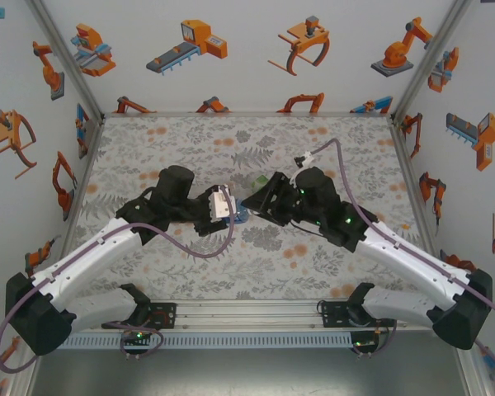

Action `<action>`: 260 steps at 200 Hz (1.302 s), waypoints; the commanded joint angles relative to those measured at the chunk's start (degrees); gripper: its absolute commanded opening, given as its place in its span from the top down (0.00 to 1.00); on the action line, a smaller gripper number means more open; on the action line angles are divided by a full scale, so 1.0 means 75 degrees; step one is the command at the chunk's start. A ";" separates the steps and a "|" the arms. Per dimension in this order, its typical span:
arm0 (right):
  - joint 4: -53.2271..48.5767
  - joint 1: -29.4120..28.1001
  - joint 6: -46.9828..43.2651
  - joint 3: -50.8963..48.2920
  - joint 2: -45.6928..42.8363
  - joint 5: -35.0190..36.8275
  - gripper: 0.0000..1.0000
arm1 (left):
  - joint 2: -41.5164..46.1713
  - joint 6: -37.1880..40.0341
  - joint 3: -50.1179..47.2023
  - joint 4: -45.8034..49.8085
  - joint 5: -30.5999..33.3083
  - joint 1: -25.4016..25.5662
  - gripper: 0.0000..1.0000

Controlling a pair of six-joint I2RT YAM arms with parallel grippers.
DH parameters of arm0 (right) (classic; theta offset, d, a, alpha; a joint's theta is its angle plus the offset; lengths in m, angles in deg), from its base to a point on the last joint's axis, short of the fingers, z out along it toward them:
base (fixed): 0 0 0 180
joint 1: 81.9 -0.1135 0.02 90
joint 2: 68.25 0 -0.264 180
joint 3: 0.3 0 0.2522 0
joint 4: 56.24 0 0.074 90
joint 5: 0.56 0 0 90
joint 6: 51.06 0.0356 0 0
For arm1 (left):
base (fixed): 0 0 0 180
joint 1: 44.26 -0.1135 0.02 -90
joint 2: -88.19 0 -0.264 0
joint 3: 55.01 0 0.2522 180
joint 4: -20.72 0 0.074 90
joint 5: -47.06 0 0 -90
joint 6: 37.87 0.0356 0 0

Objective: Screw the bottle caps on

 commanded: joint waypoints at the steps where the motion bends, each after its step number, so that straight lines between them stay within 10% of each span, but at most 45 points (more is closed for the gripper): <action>1: -0.0409 -0.0030 -0.0654 0.0476 -0.0206 0.0117 0.42 | -0.0059 -0.0018 0.0179 -0.0194 -0.0319 0.0049 1.00; 120: -0.2236 0.0067 -0.4893 0.1677 -0.0267 0.0867 0.30 | -0.0093 0.0103 0.0229 0.0018 -0.0619 0.0050 1.00; 214: -0.1003 0.0051 -1.1615 0.0782 -0.1488 -0.2957 0.34 | 0.0096 0.0553 0.0151 0.0286 -0.1422 0.0055 1.00; 260: -0.0433 0.0051 -1.2508 0.0064 -0.1600 -0.3153 0.36 | 0.0176 0.0681 0.0135 0.0380 -0.1455 0.0051 1.00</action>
